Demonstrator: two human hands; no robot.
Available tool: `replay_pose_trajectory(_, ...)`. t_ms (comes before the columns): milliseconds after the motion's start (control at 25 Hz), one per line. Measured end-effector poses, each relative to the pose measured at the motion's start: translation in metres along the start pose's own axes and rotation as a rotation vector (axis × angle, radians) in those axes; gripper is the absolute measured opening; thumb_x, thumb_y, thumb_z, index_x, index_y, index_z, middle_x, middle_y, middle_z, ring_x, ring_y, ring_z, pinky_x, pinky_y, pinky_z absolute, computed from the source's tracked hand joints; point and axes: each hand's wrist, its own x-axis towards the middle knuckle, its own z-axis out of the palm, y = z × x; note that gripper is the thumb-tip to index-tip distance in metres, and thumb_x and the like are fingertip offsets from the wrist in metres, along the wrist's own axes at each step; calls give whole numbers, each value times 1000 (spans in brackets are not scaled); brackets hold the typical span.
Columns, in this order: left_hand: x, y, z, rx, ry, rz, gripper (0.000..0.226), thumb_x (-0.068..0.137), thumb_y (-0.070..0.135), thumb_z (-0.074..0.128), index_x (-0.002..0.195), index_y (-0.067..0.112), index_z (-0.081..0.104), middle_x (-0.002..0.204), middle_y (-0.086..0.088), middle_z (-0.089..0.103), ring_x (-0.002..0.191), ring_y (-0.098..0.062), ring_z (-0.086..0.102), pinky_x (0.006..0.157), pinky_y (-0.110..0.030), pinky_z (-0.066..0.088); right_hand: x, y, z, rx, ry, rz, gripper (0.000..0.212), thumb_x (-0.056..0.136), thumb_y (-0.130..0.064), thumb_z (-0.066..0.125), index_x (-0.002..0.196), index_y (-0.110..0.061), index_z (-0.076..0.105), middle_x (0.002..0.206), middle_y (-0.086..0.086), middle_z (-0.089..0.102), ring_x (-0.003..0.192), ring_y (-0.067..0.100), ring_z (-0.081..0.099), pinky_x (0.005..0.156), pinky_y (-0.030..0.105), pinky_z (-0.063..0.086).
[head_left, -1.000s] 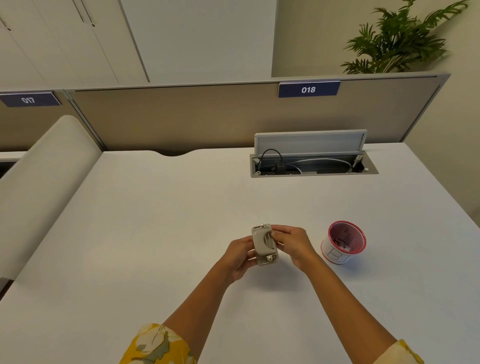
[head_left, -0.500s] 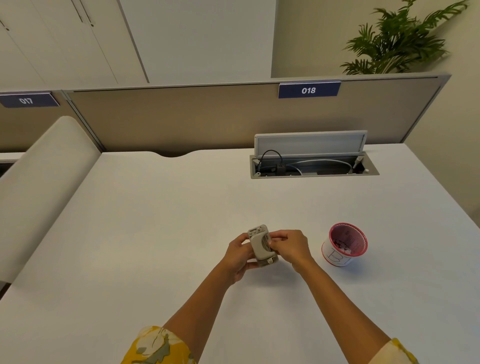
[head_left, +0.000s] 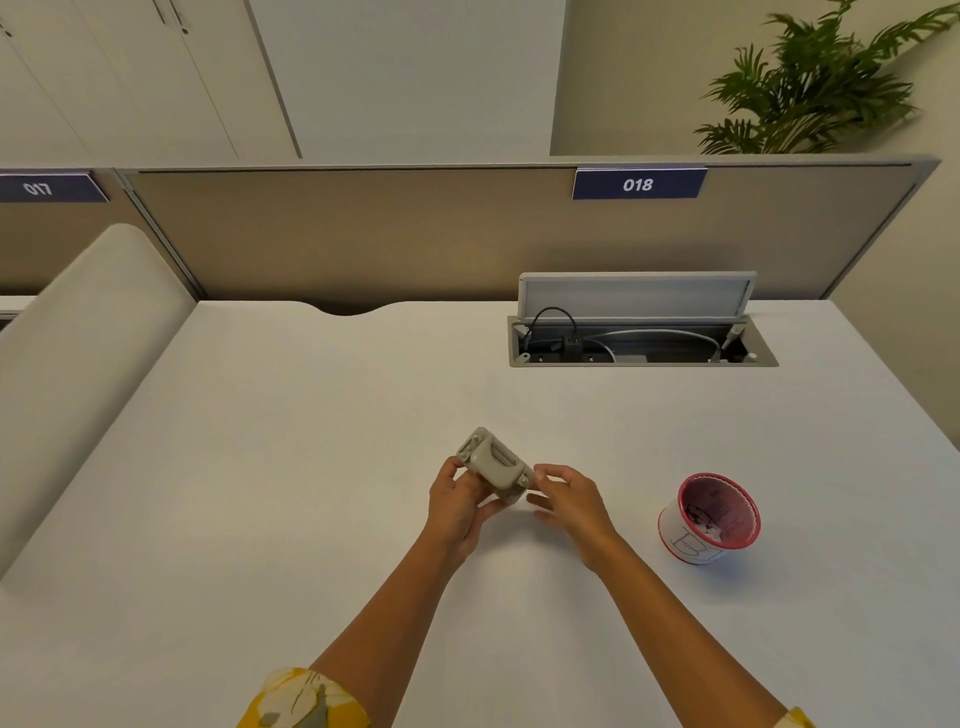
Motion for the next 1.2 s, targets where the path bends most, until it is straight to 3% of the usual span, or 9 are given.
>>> replay_pose_trajectory(120, 11, 10, 2, 14, 1, 41, 25, 93, -5, 57, 115, 7, 56, 111, -24, 72, 96, -35, 73, 76, -43, 62, 8, -3, 10, 97, -92, -20, 27, 91, -6, 61, 116, -16, 62, 108, 8, 72, 98, 21, 71, 83, 35, 59)
replay_pose_trajectory(240, 26, 19, 1, 134, 6, 98, 35, 89, -9, 59, 119, 8, 61, 115, -19, 73, 102, -32, 73, 82, -40, 61, 26, -5, 24, 136, -8, -80, 36, 83, 0, 69, 116, -11, 60, 107, 12, 72, 98, 26, 71, 83, 35, 60)
replay_pose_trajectory(360, 47, 28, -3, 281, 107, 157, 48, 89, -9, 60, 129, 17, 57, 122, -10, 68, 105, -23, 71, 87, -35, 60, 50, -9, 35, 175, 63, -65, 34, 83, 0, 71, 115, -4, 58, 108, 15, 70, 98, 28, 70, 80, 34, 60)
replay_pose_trajectory(600, 97, 42, -10, 583, 178, 203, 63, 90, -16, 37, 142, 15, 53, 141, -2, 59, 125, -17, 57, 105, -27, 44, 105, -34, 51, 18, 158, -93, 26, 82, -1, 72, 107, -6, 68, 102, 12, 74, 90, 22, 71, 69, 24, 60)
replay_pose_trajectory(680, 114, 48, -12, 692, 177, 239, 66, 87, -17, 32, 142, 13, 53, 141, -3, 58, 125, -13, 53, 105, -23, 39, 126, -40, 56, -61, 203, -126, 26, 82, -4, 72, 108, -10, 70, 105, 8, 74, 93, 19, 70, 74, 23, 57)
replay_pose_trajectory(880, 151, 48, -22, 887, 175, 244, 63, 91, -12, 39, 148, 15, 42, 152, -7, 47, 141, -25, 43, 117, -32, 32, 159, -50, 73, -195, 304, -227, 29, 83, -8, 73, 112, -8, 72, 109, 8, 73, 101, 19, 65, 86, 21, 48)
replay_pose_trajectory(1000, 175, 52, -26, 1011, 134, 269, 69, 89, -11, 41, 152, 16, 34, 160, -10, 36, 151, -26, 26, 126, -41, 12, 177, -60, 82, -206, 345, -269, 30, 83, -8, 73, 113, -6, 72, 108, 10, 74, 101, 21, 67, 83, 19, 47)
replay_pose_trajectory(1080, 187, 54, -25, 1071, 78, 286, 71, 90, -10, 40, 155, 16, 27, 163, -11, 29, 154, -25, 17, 126, -39, 1, 187, -65, 86, -224, 353, -297, 30, 84, -6, 71, 114, -5, 71, 109, 11, 73, 100, 23, 69, 81, 18, 48)
replay_pose_trajectory(1200, 199, 57, -20, 1086, 80, 264, 65, 98, -2, 39, 157, 19, 19, 166, -8, 18, 155, -27, 8, 124, -40, -2, 195, -68, 89, -268, 332, -358, 28, 87, -2, 67, 115, -6, 70, 110, 11, 73, 100, 23, 71, 79, 14, 49)
